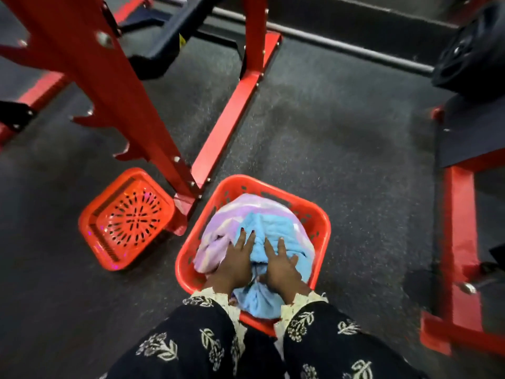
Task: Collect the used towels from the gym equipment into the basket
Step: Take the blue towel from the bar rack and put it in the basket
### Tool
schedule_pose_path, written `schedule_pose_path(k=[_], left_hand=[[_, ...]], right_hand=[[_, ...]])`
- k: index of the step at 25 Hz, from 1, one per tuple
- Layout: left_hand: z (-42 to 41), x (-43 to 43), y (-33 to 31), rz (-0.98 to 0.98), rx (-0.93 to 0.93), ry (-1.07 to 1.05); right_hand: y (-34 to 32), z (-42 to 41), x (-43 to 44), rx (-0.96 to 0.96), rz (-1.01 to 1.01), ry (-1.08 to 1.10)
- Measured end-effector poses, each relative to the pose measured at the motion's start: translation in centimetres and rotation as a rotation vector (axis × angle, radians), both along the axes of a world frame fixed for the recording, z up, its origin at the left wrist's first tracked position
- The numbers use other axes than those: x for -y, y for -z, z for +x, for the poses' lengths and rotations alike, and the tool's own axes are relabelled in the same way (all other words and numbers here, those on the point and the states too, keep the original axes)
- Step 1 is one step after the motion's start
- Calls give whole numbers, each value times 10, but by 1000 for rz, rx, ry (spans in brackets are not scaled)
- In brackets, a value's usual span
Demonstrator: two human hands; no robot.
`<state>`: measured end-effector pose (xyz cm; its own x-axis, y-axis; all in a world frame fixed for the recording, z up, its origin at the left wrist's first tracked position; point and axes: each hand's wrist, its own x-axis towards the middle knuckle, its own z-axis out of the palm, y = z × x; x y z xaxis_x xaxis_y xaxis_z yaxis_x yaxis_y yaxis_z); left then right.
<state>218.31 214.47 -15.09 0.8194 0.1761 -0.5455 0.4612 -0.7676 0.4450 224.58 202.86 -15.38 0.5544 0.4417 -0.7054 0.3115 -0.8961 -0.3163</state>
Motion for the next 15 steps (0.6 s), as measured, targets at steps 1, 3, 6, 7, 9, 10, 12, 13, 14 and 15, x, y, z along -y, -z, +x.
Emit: schedule_pose_path(k=[1, 3, 6, 7, 9, 10, 12, 13, 14, 15], left_hand=[[-1, 1, 24, 38, -9, -35], [-2, 5, 61, 51, 71, -42], [-5, 7, 120, 157, 189, 57], [-2, 6, 132, 184, 187, 99], [3, 8, 142, 223, 178, 133], [8, 6, 145, 172, 186, 110], [8, 0, 125, 42, 10, 115], [4, -2, 107, 6, -6, 99], [-3, -5, 85, -43, 11, 78], [-14, -7, 62, -122, 46, 26]], right_hand=[[22, 1, 1, 19, -41, -40], [63, 5, 3, 50, -69, -160], [116, 19, 9, 84, -93, -327], [128, 25, 10, 84, -102, -339], [138, 35, 11, 68, -98, -301], [135, 38, 10, 47, -88, -264], [113, 36, 7, 8, -45, -195], [95, 30, 5, 14, -9, -148], [73, 24, 3, 28, 33, -90], [50, 18, 1, 39, 70, -26]])
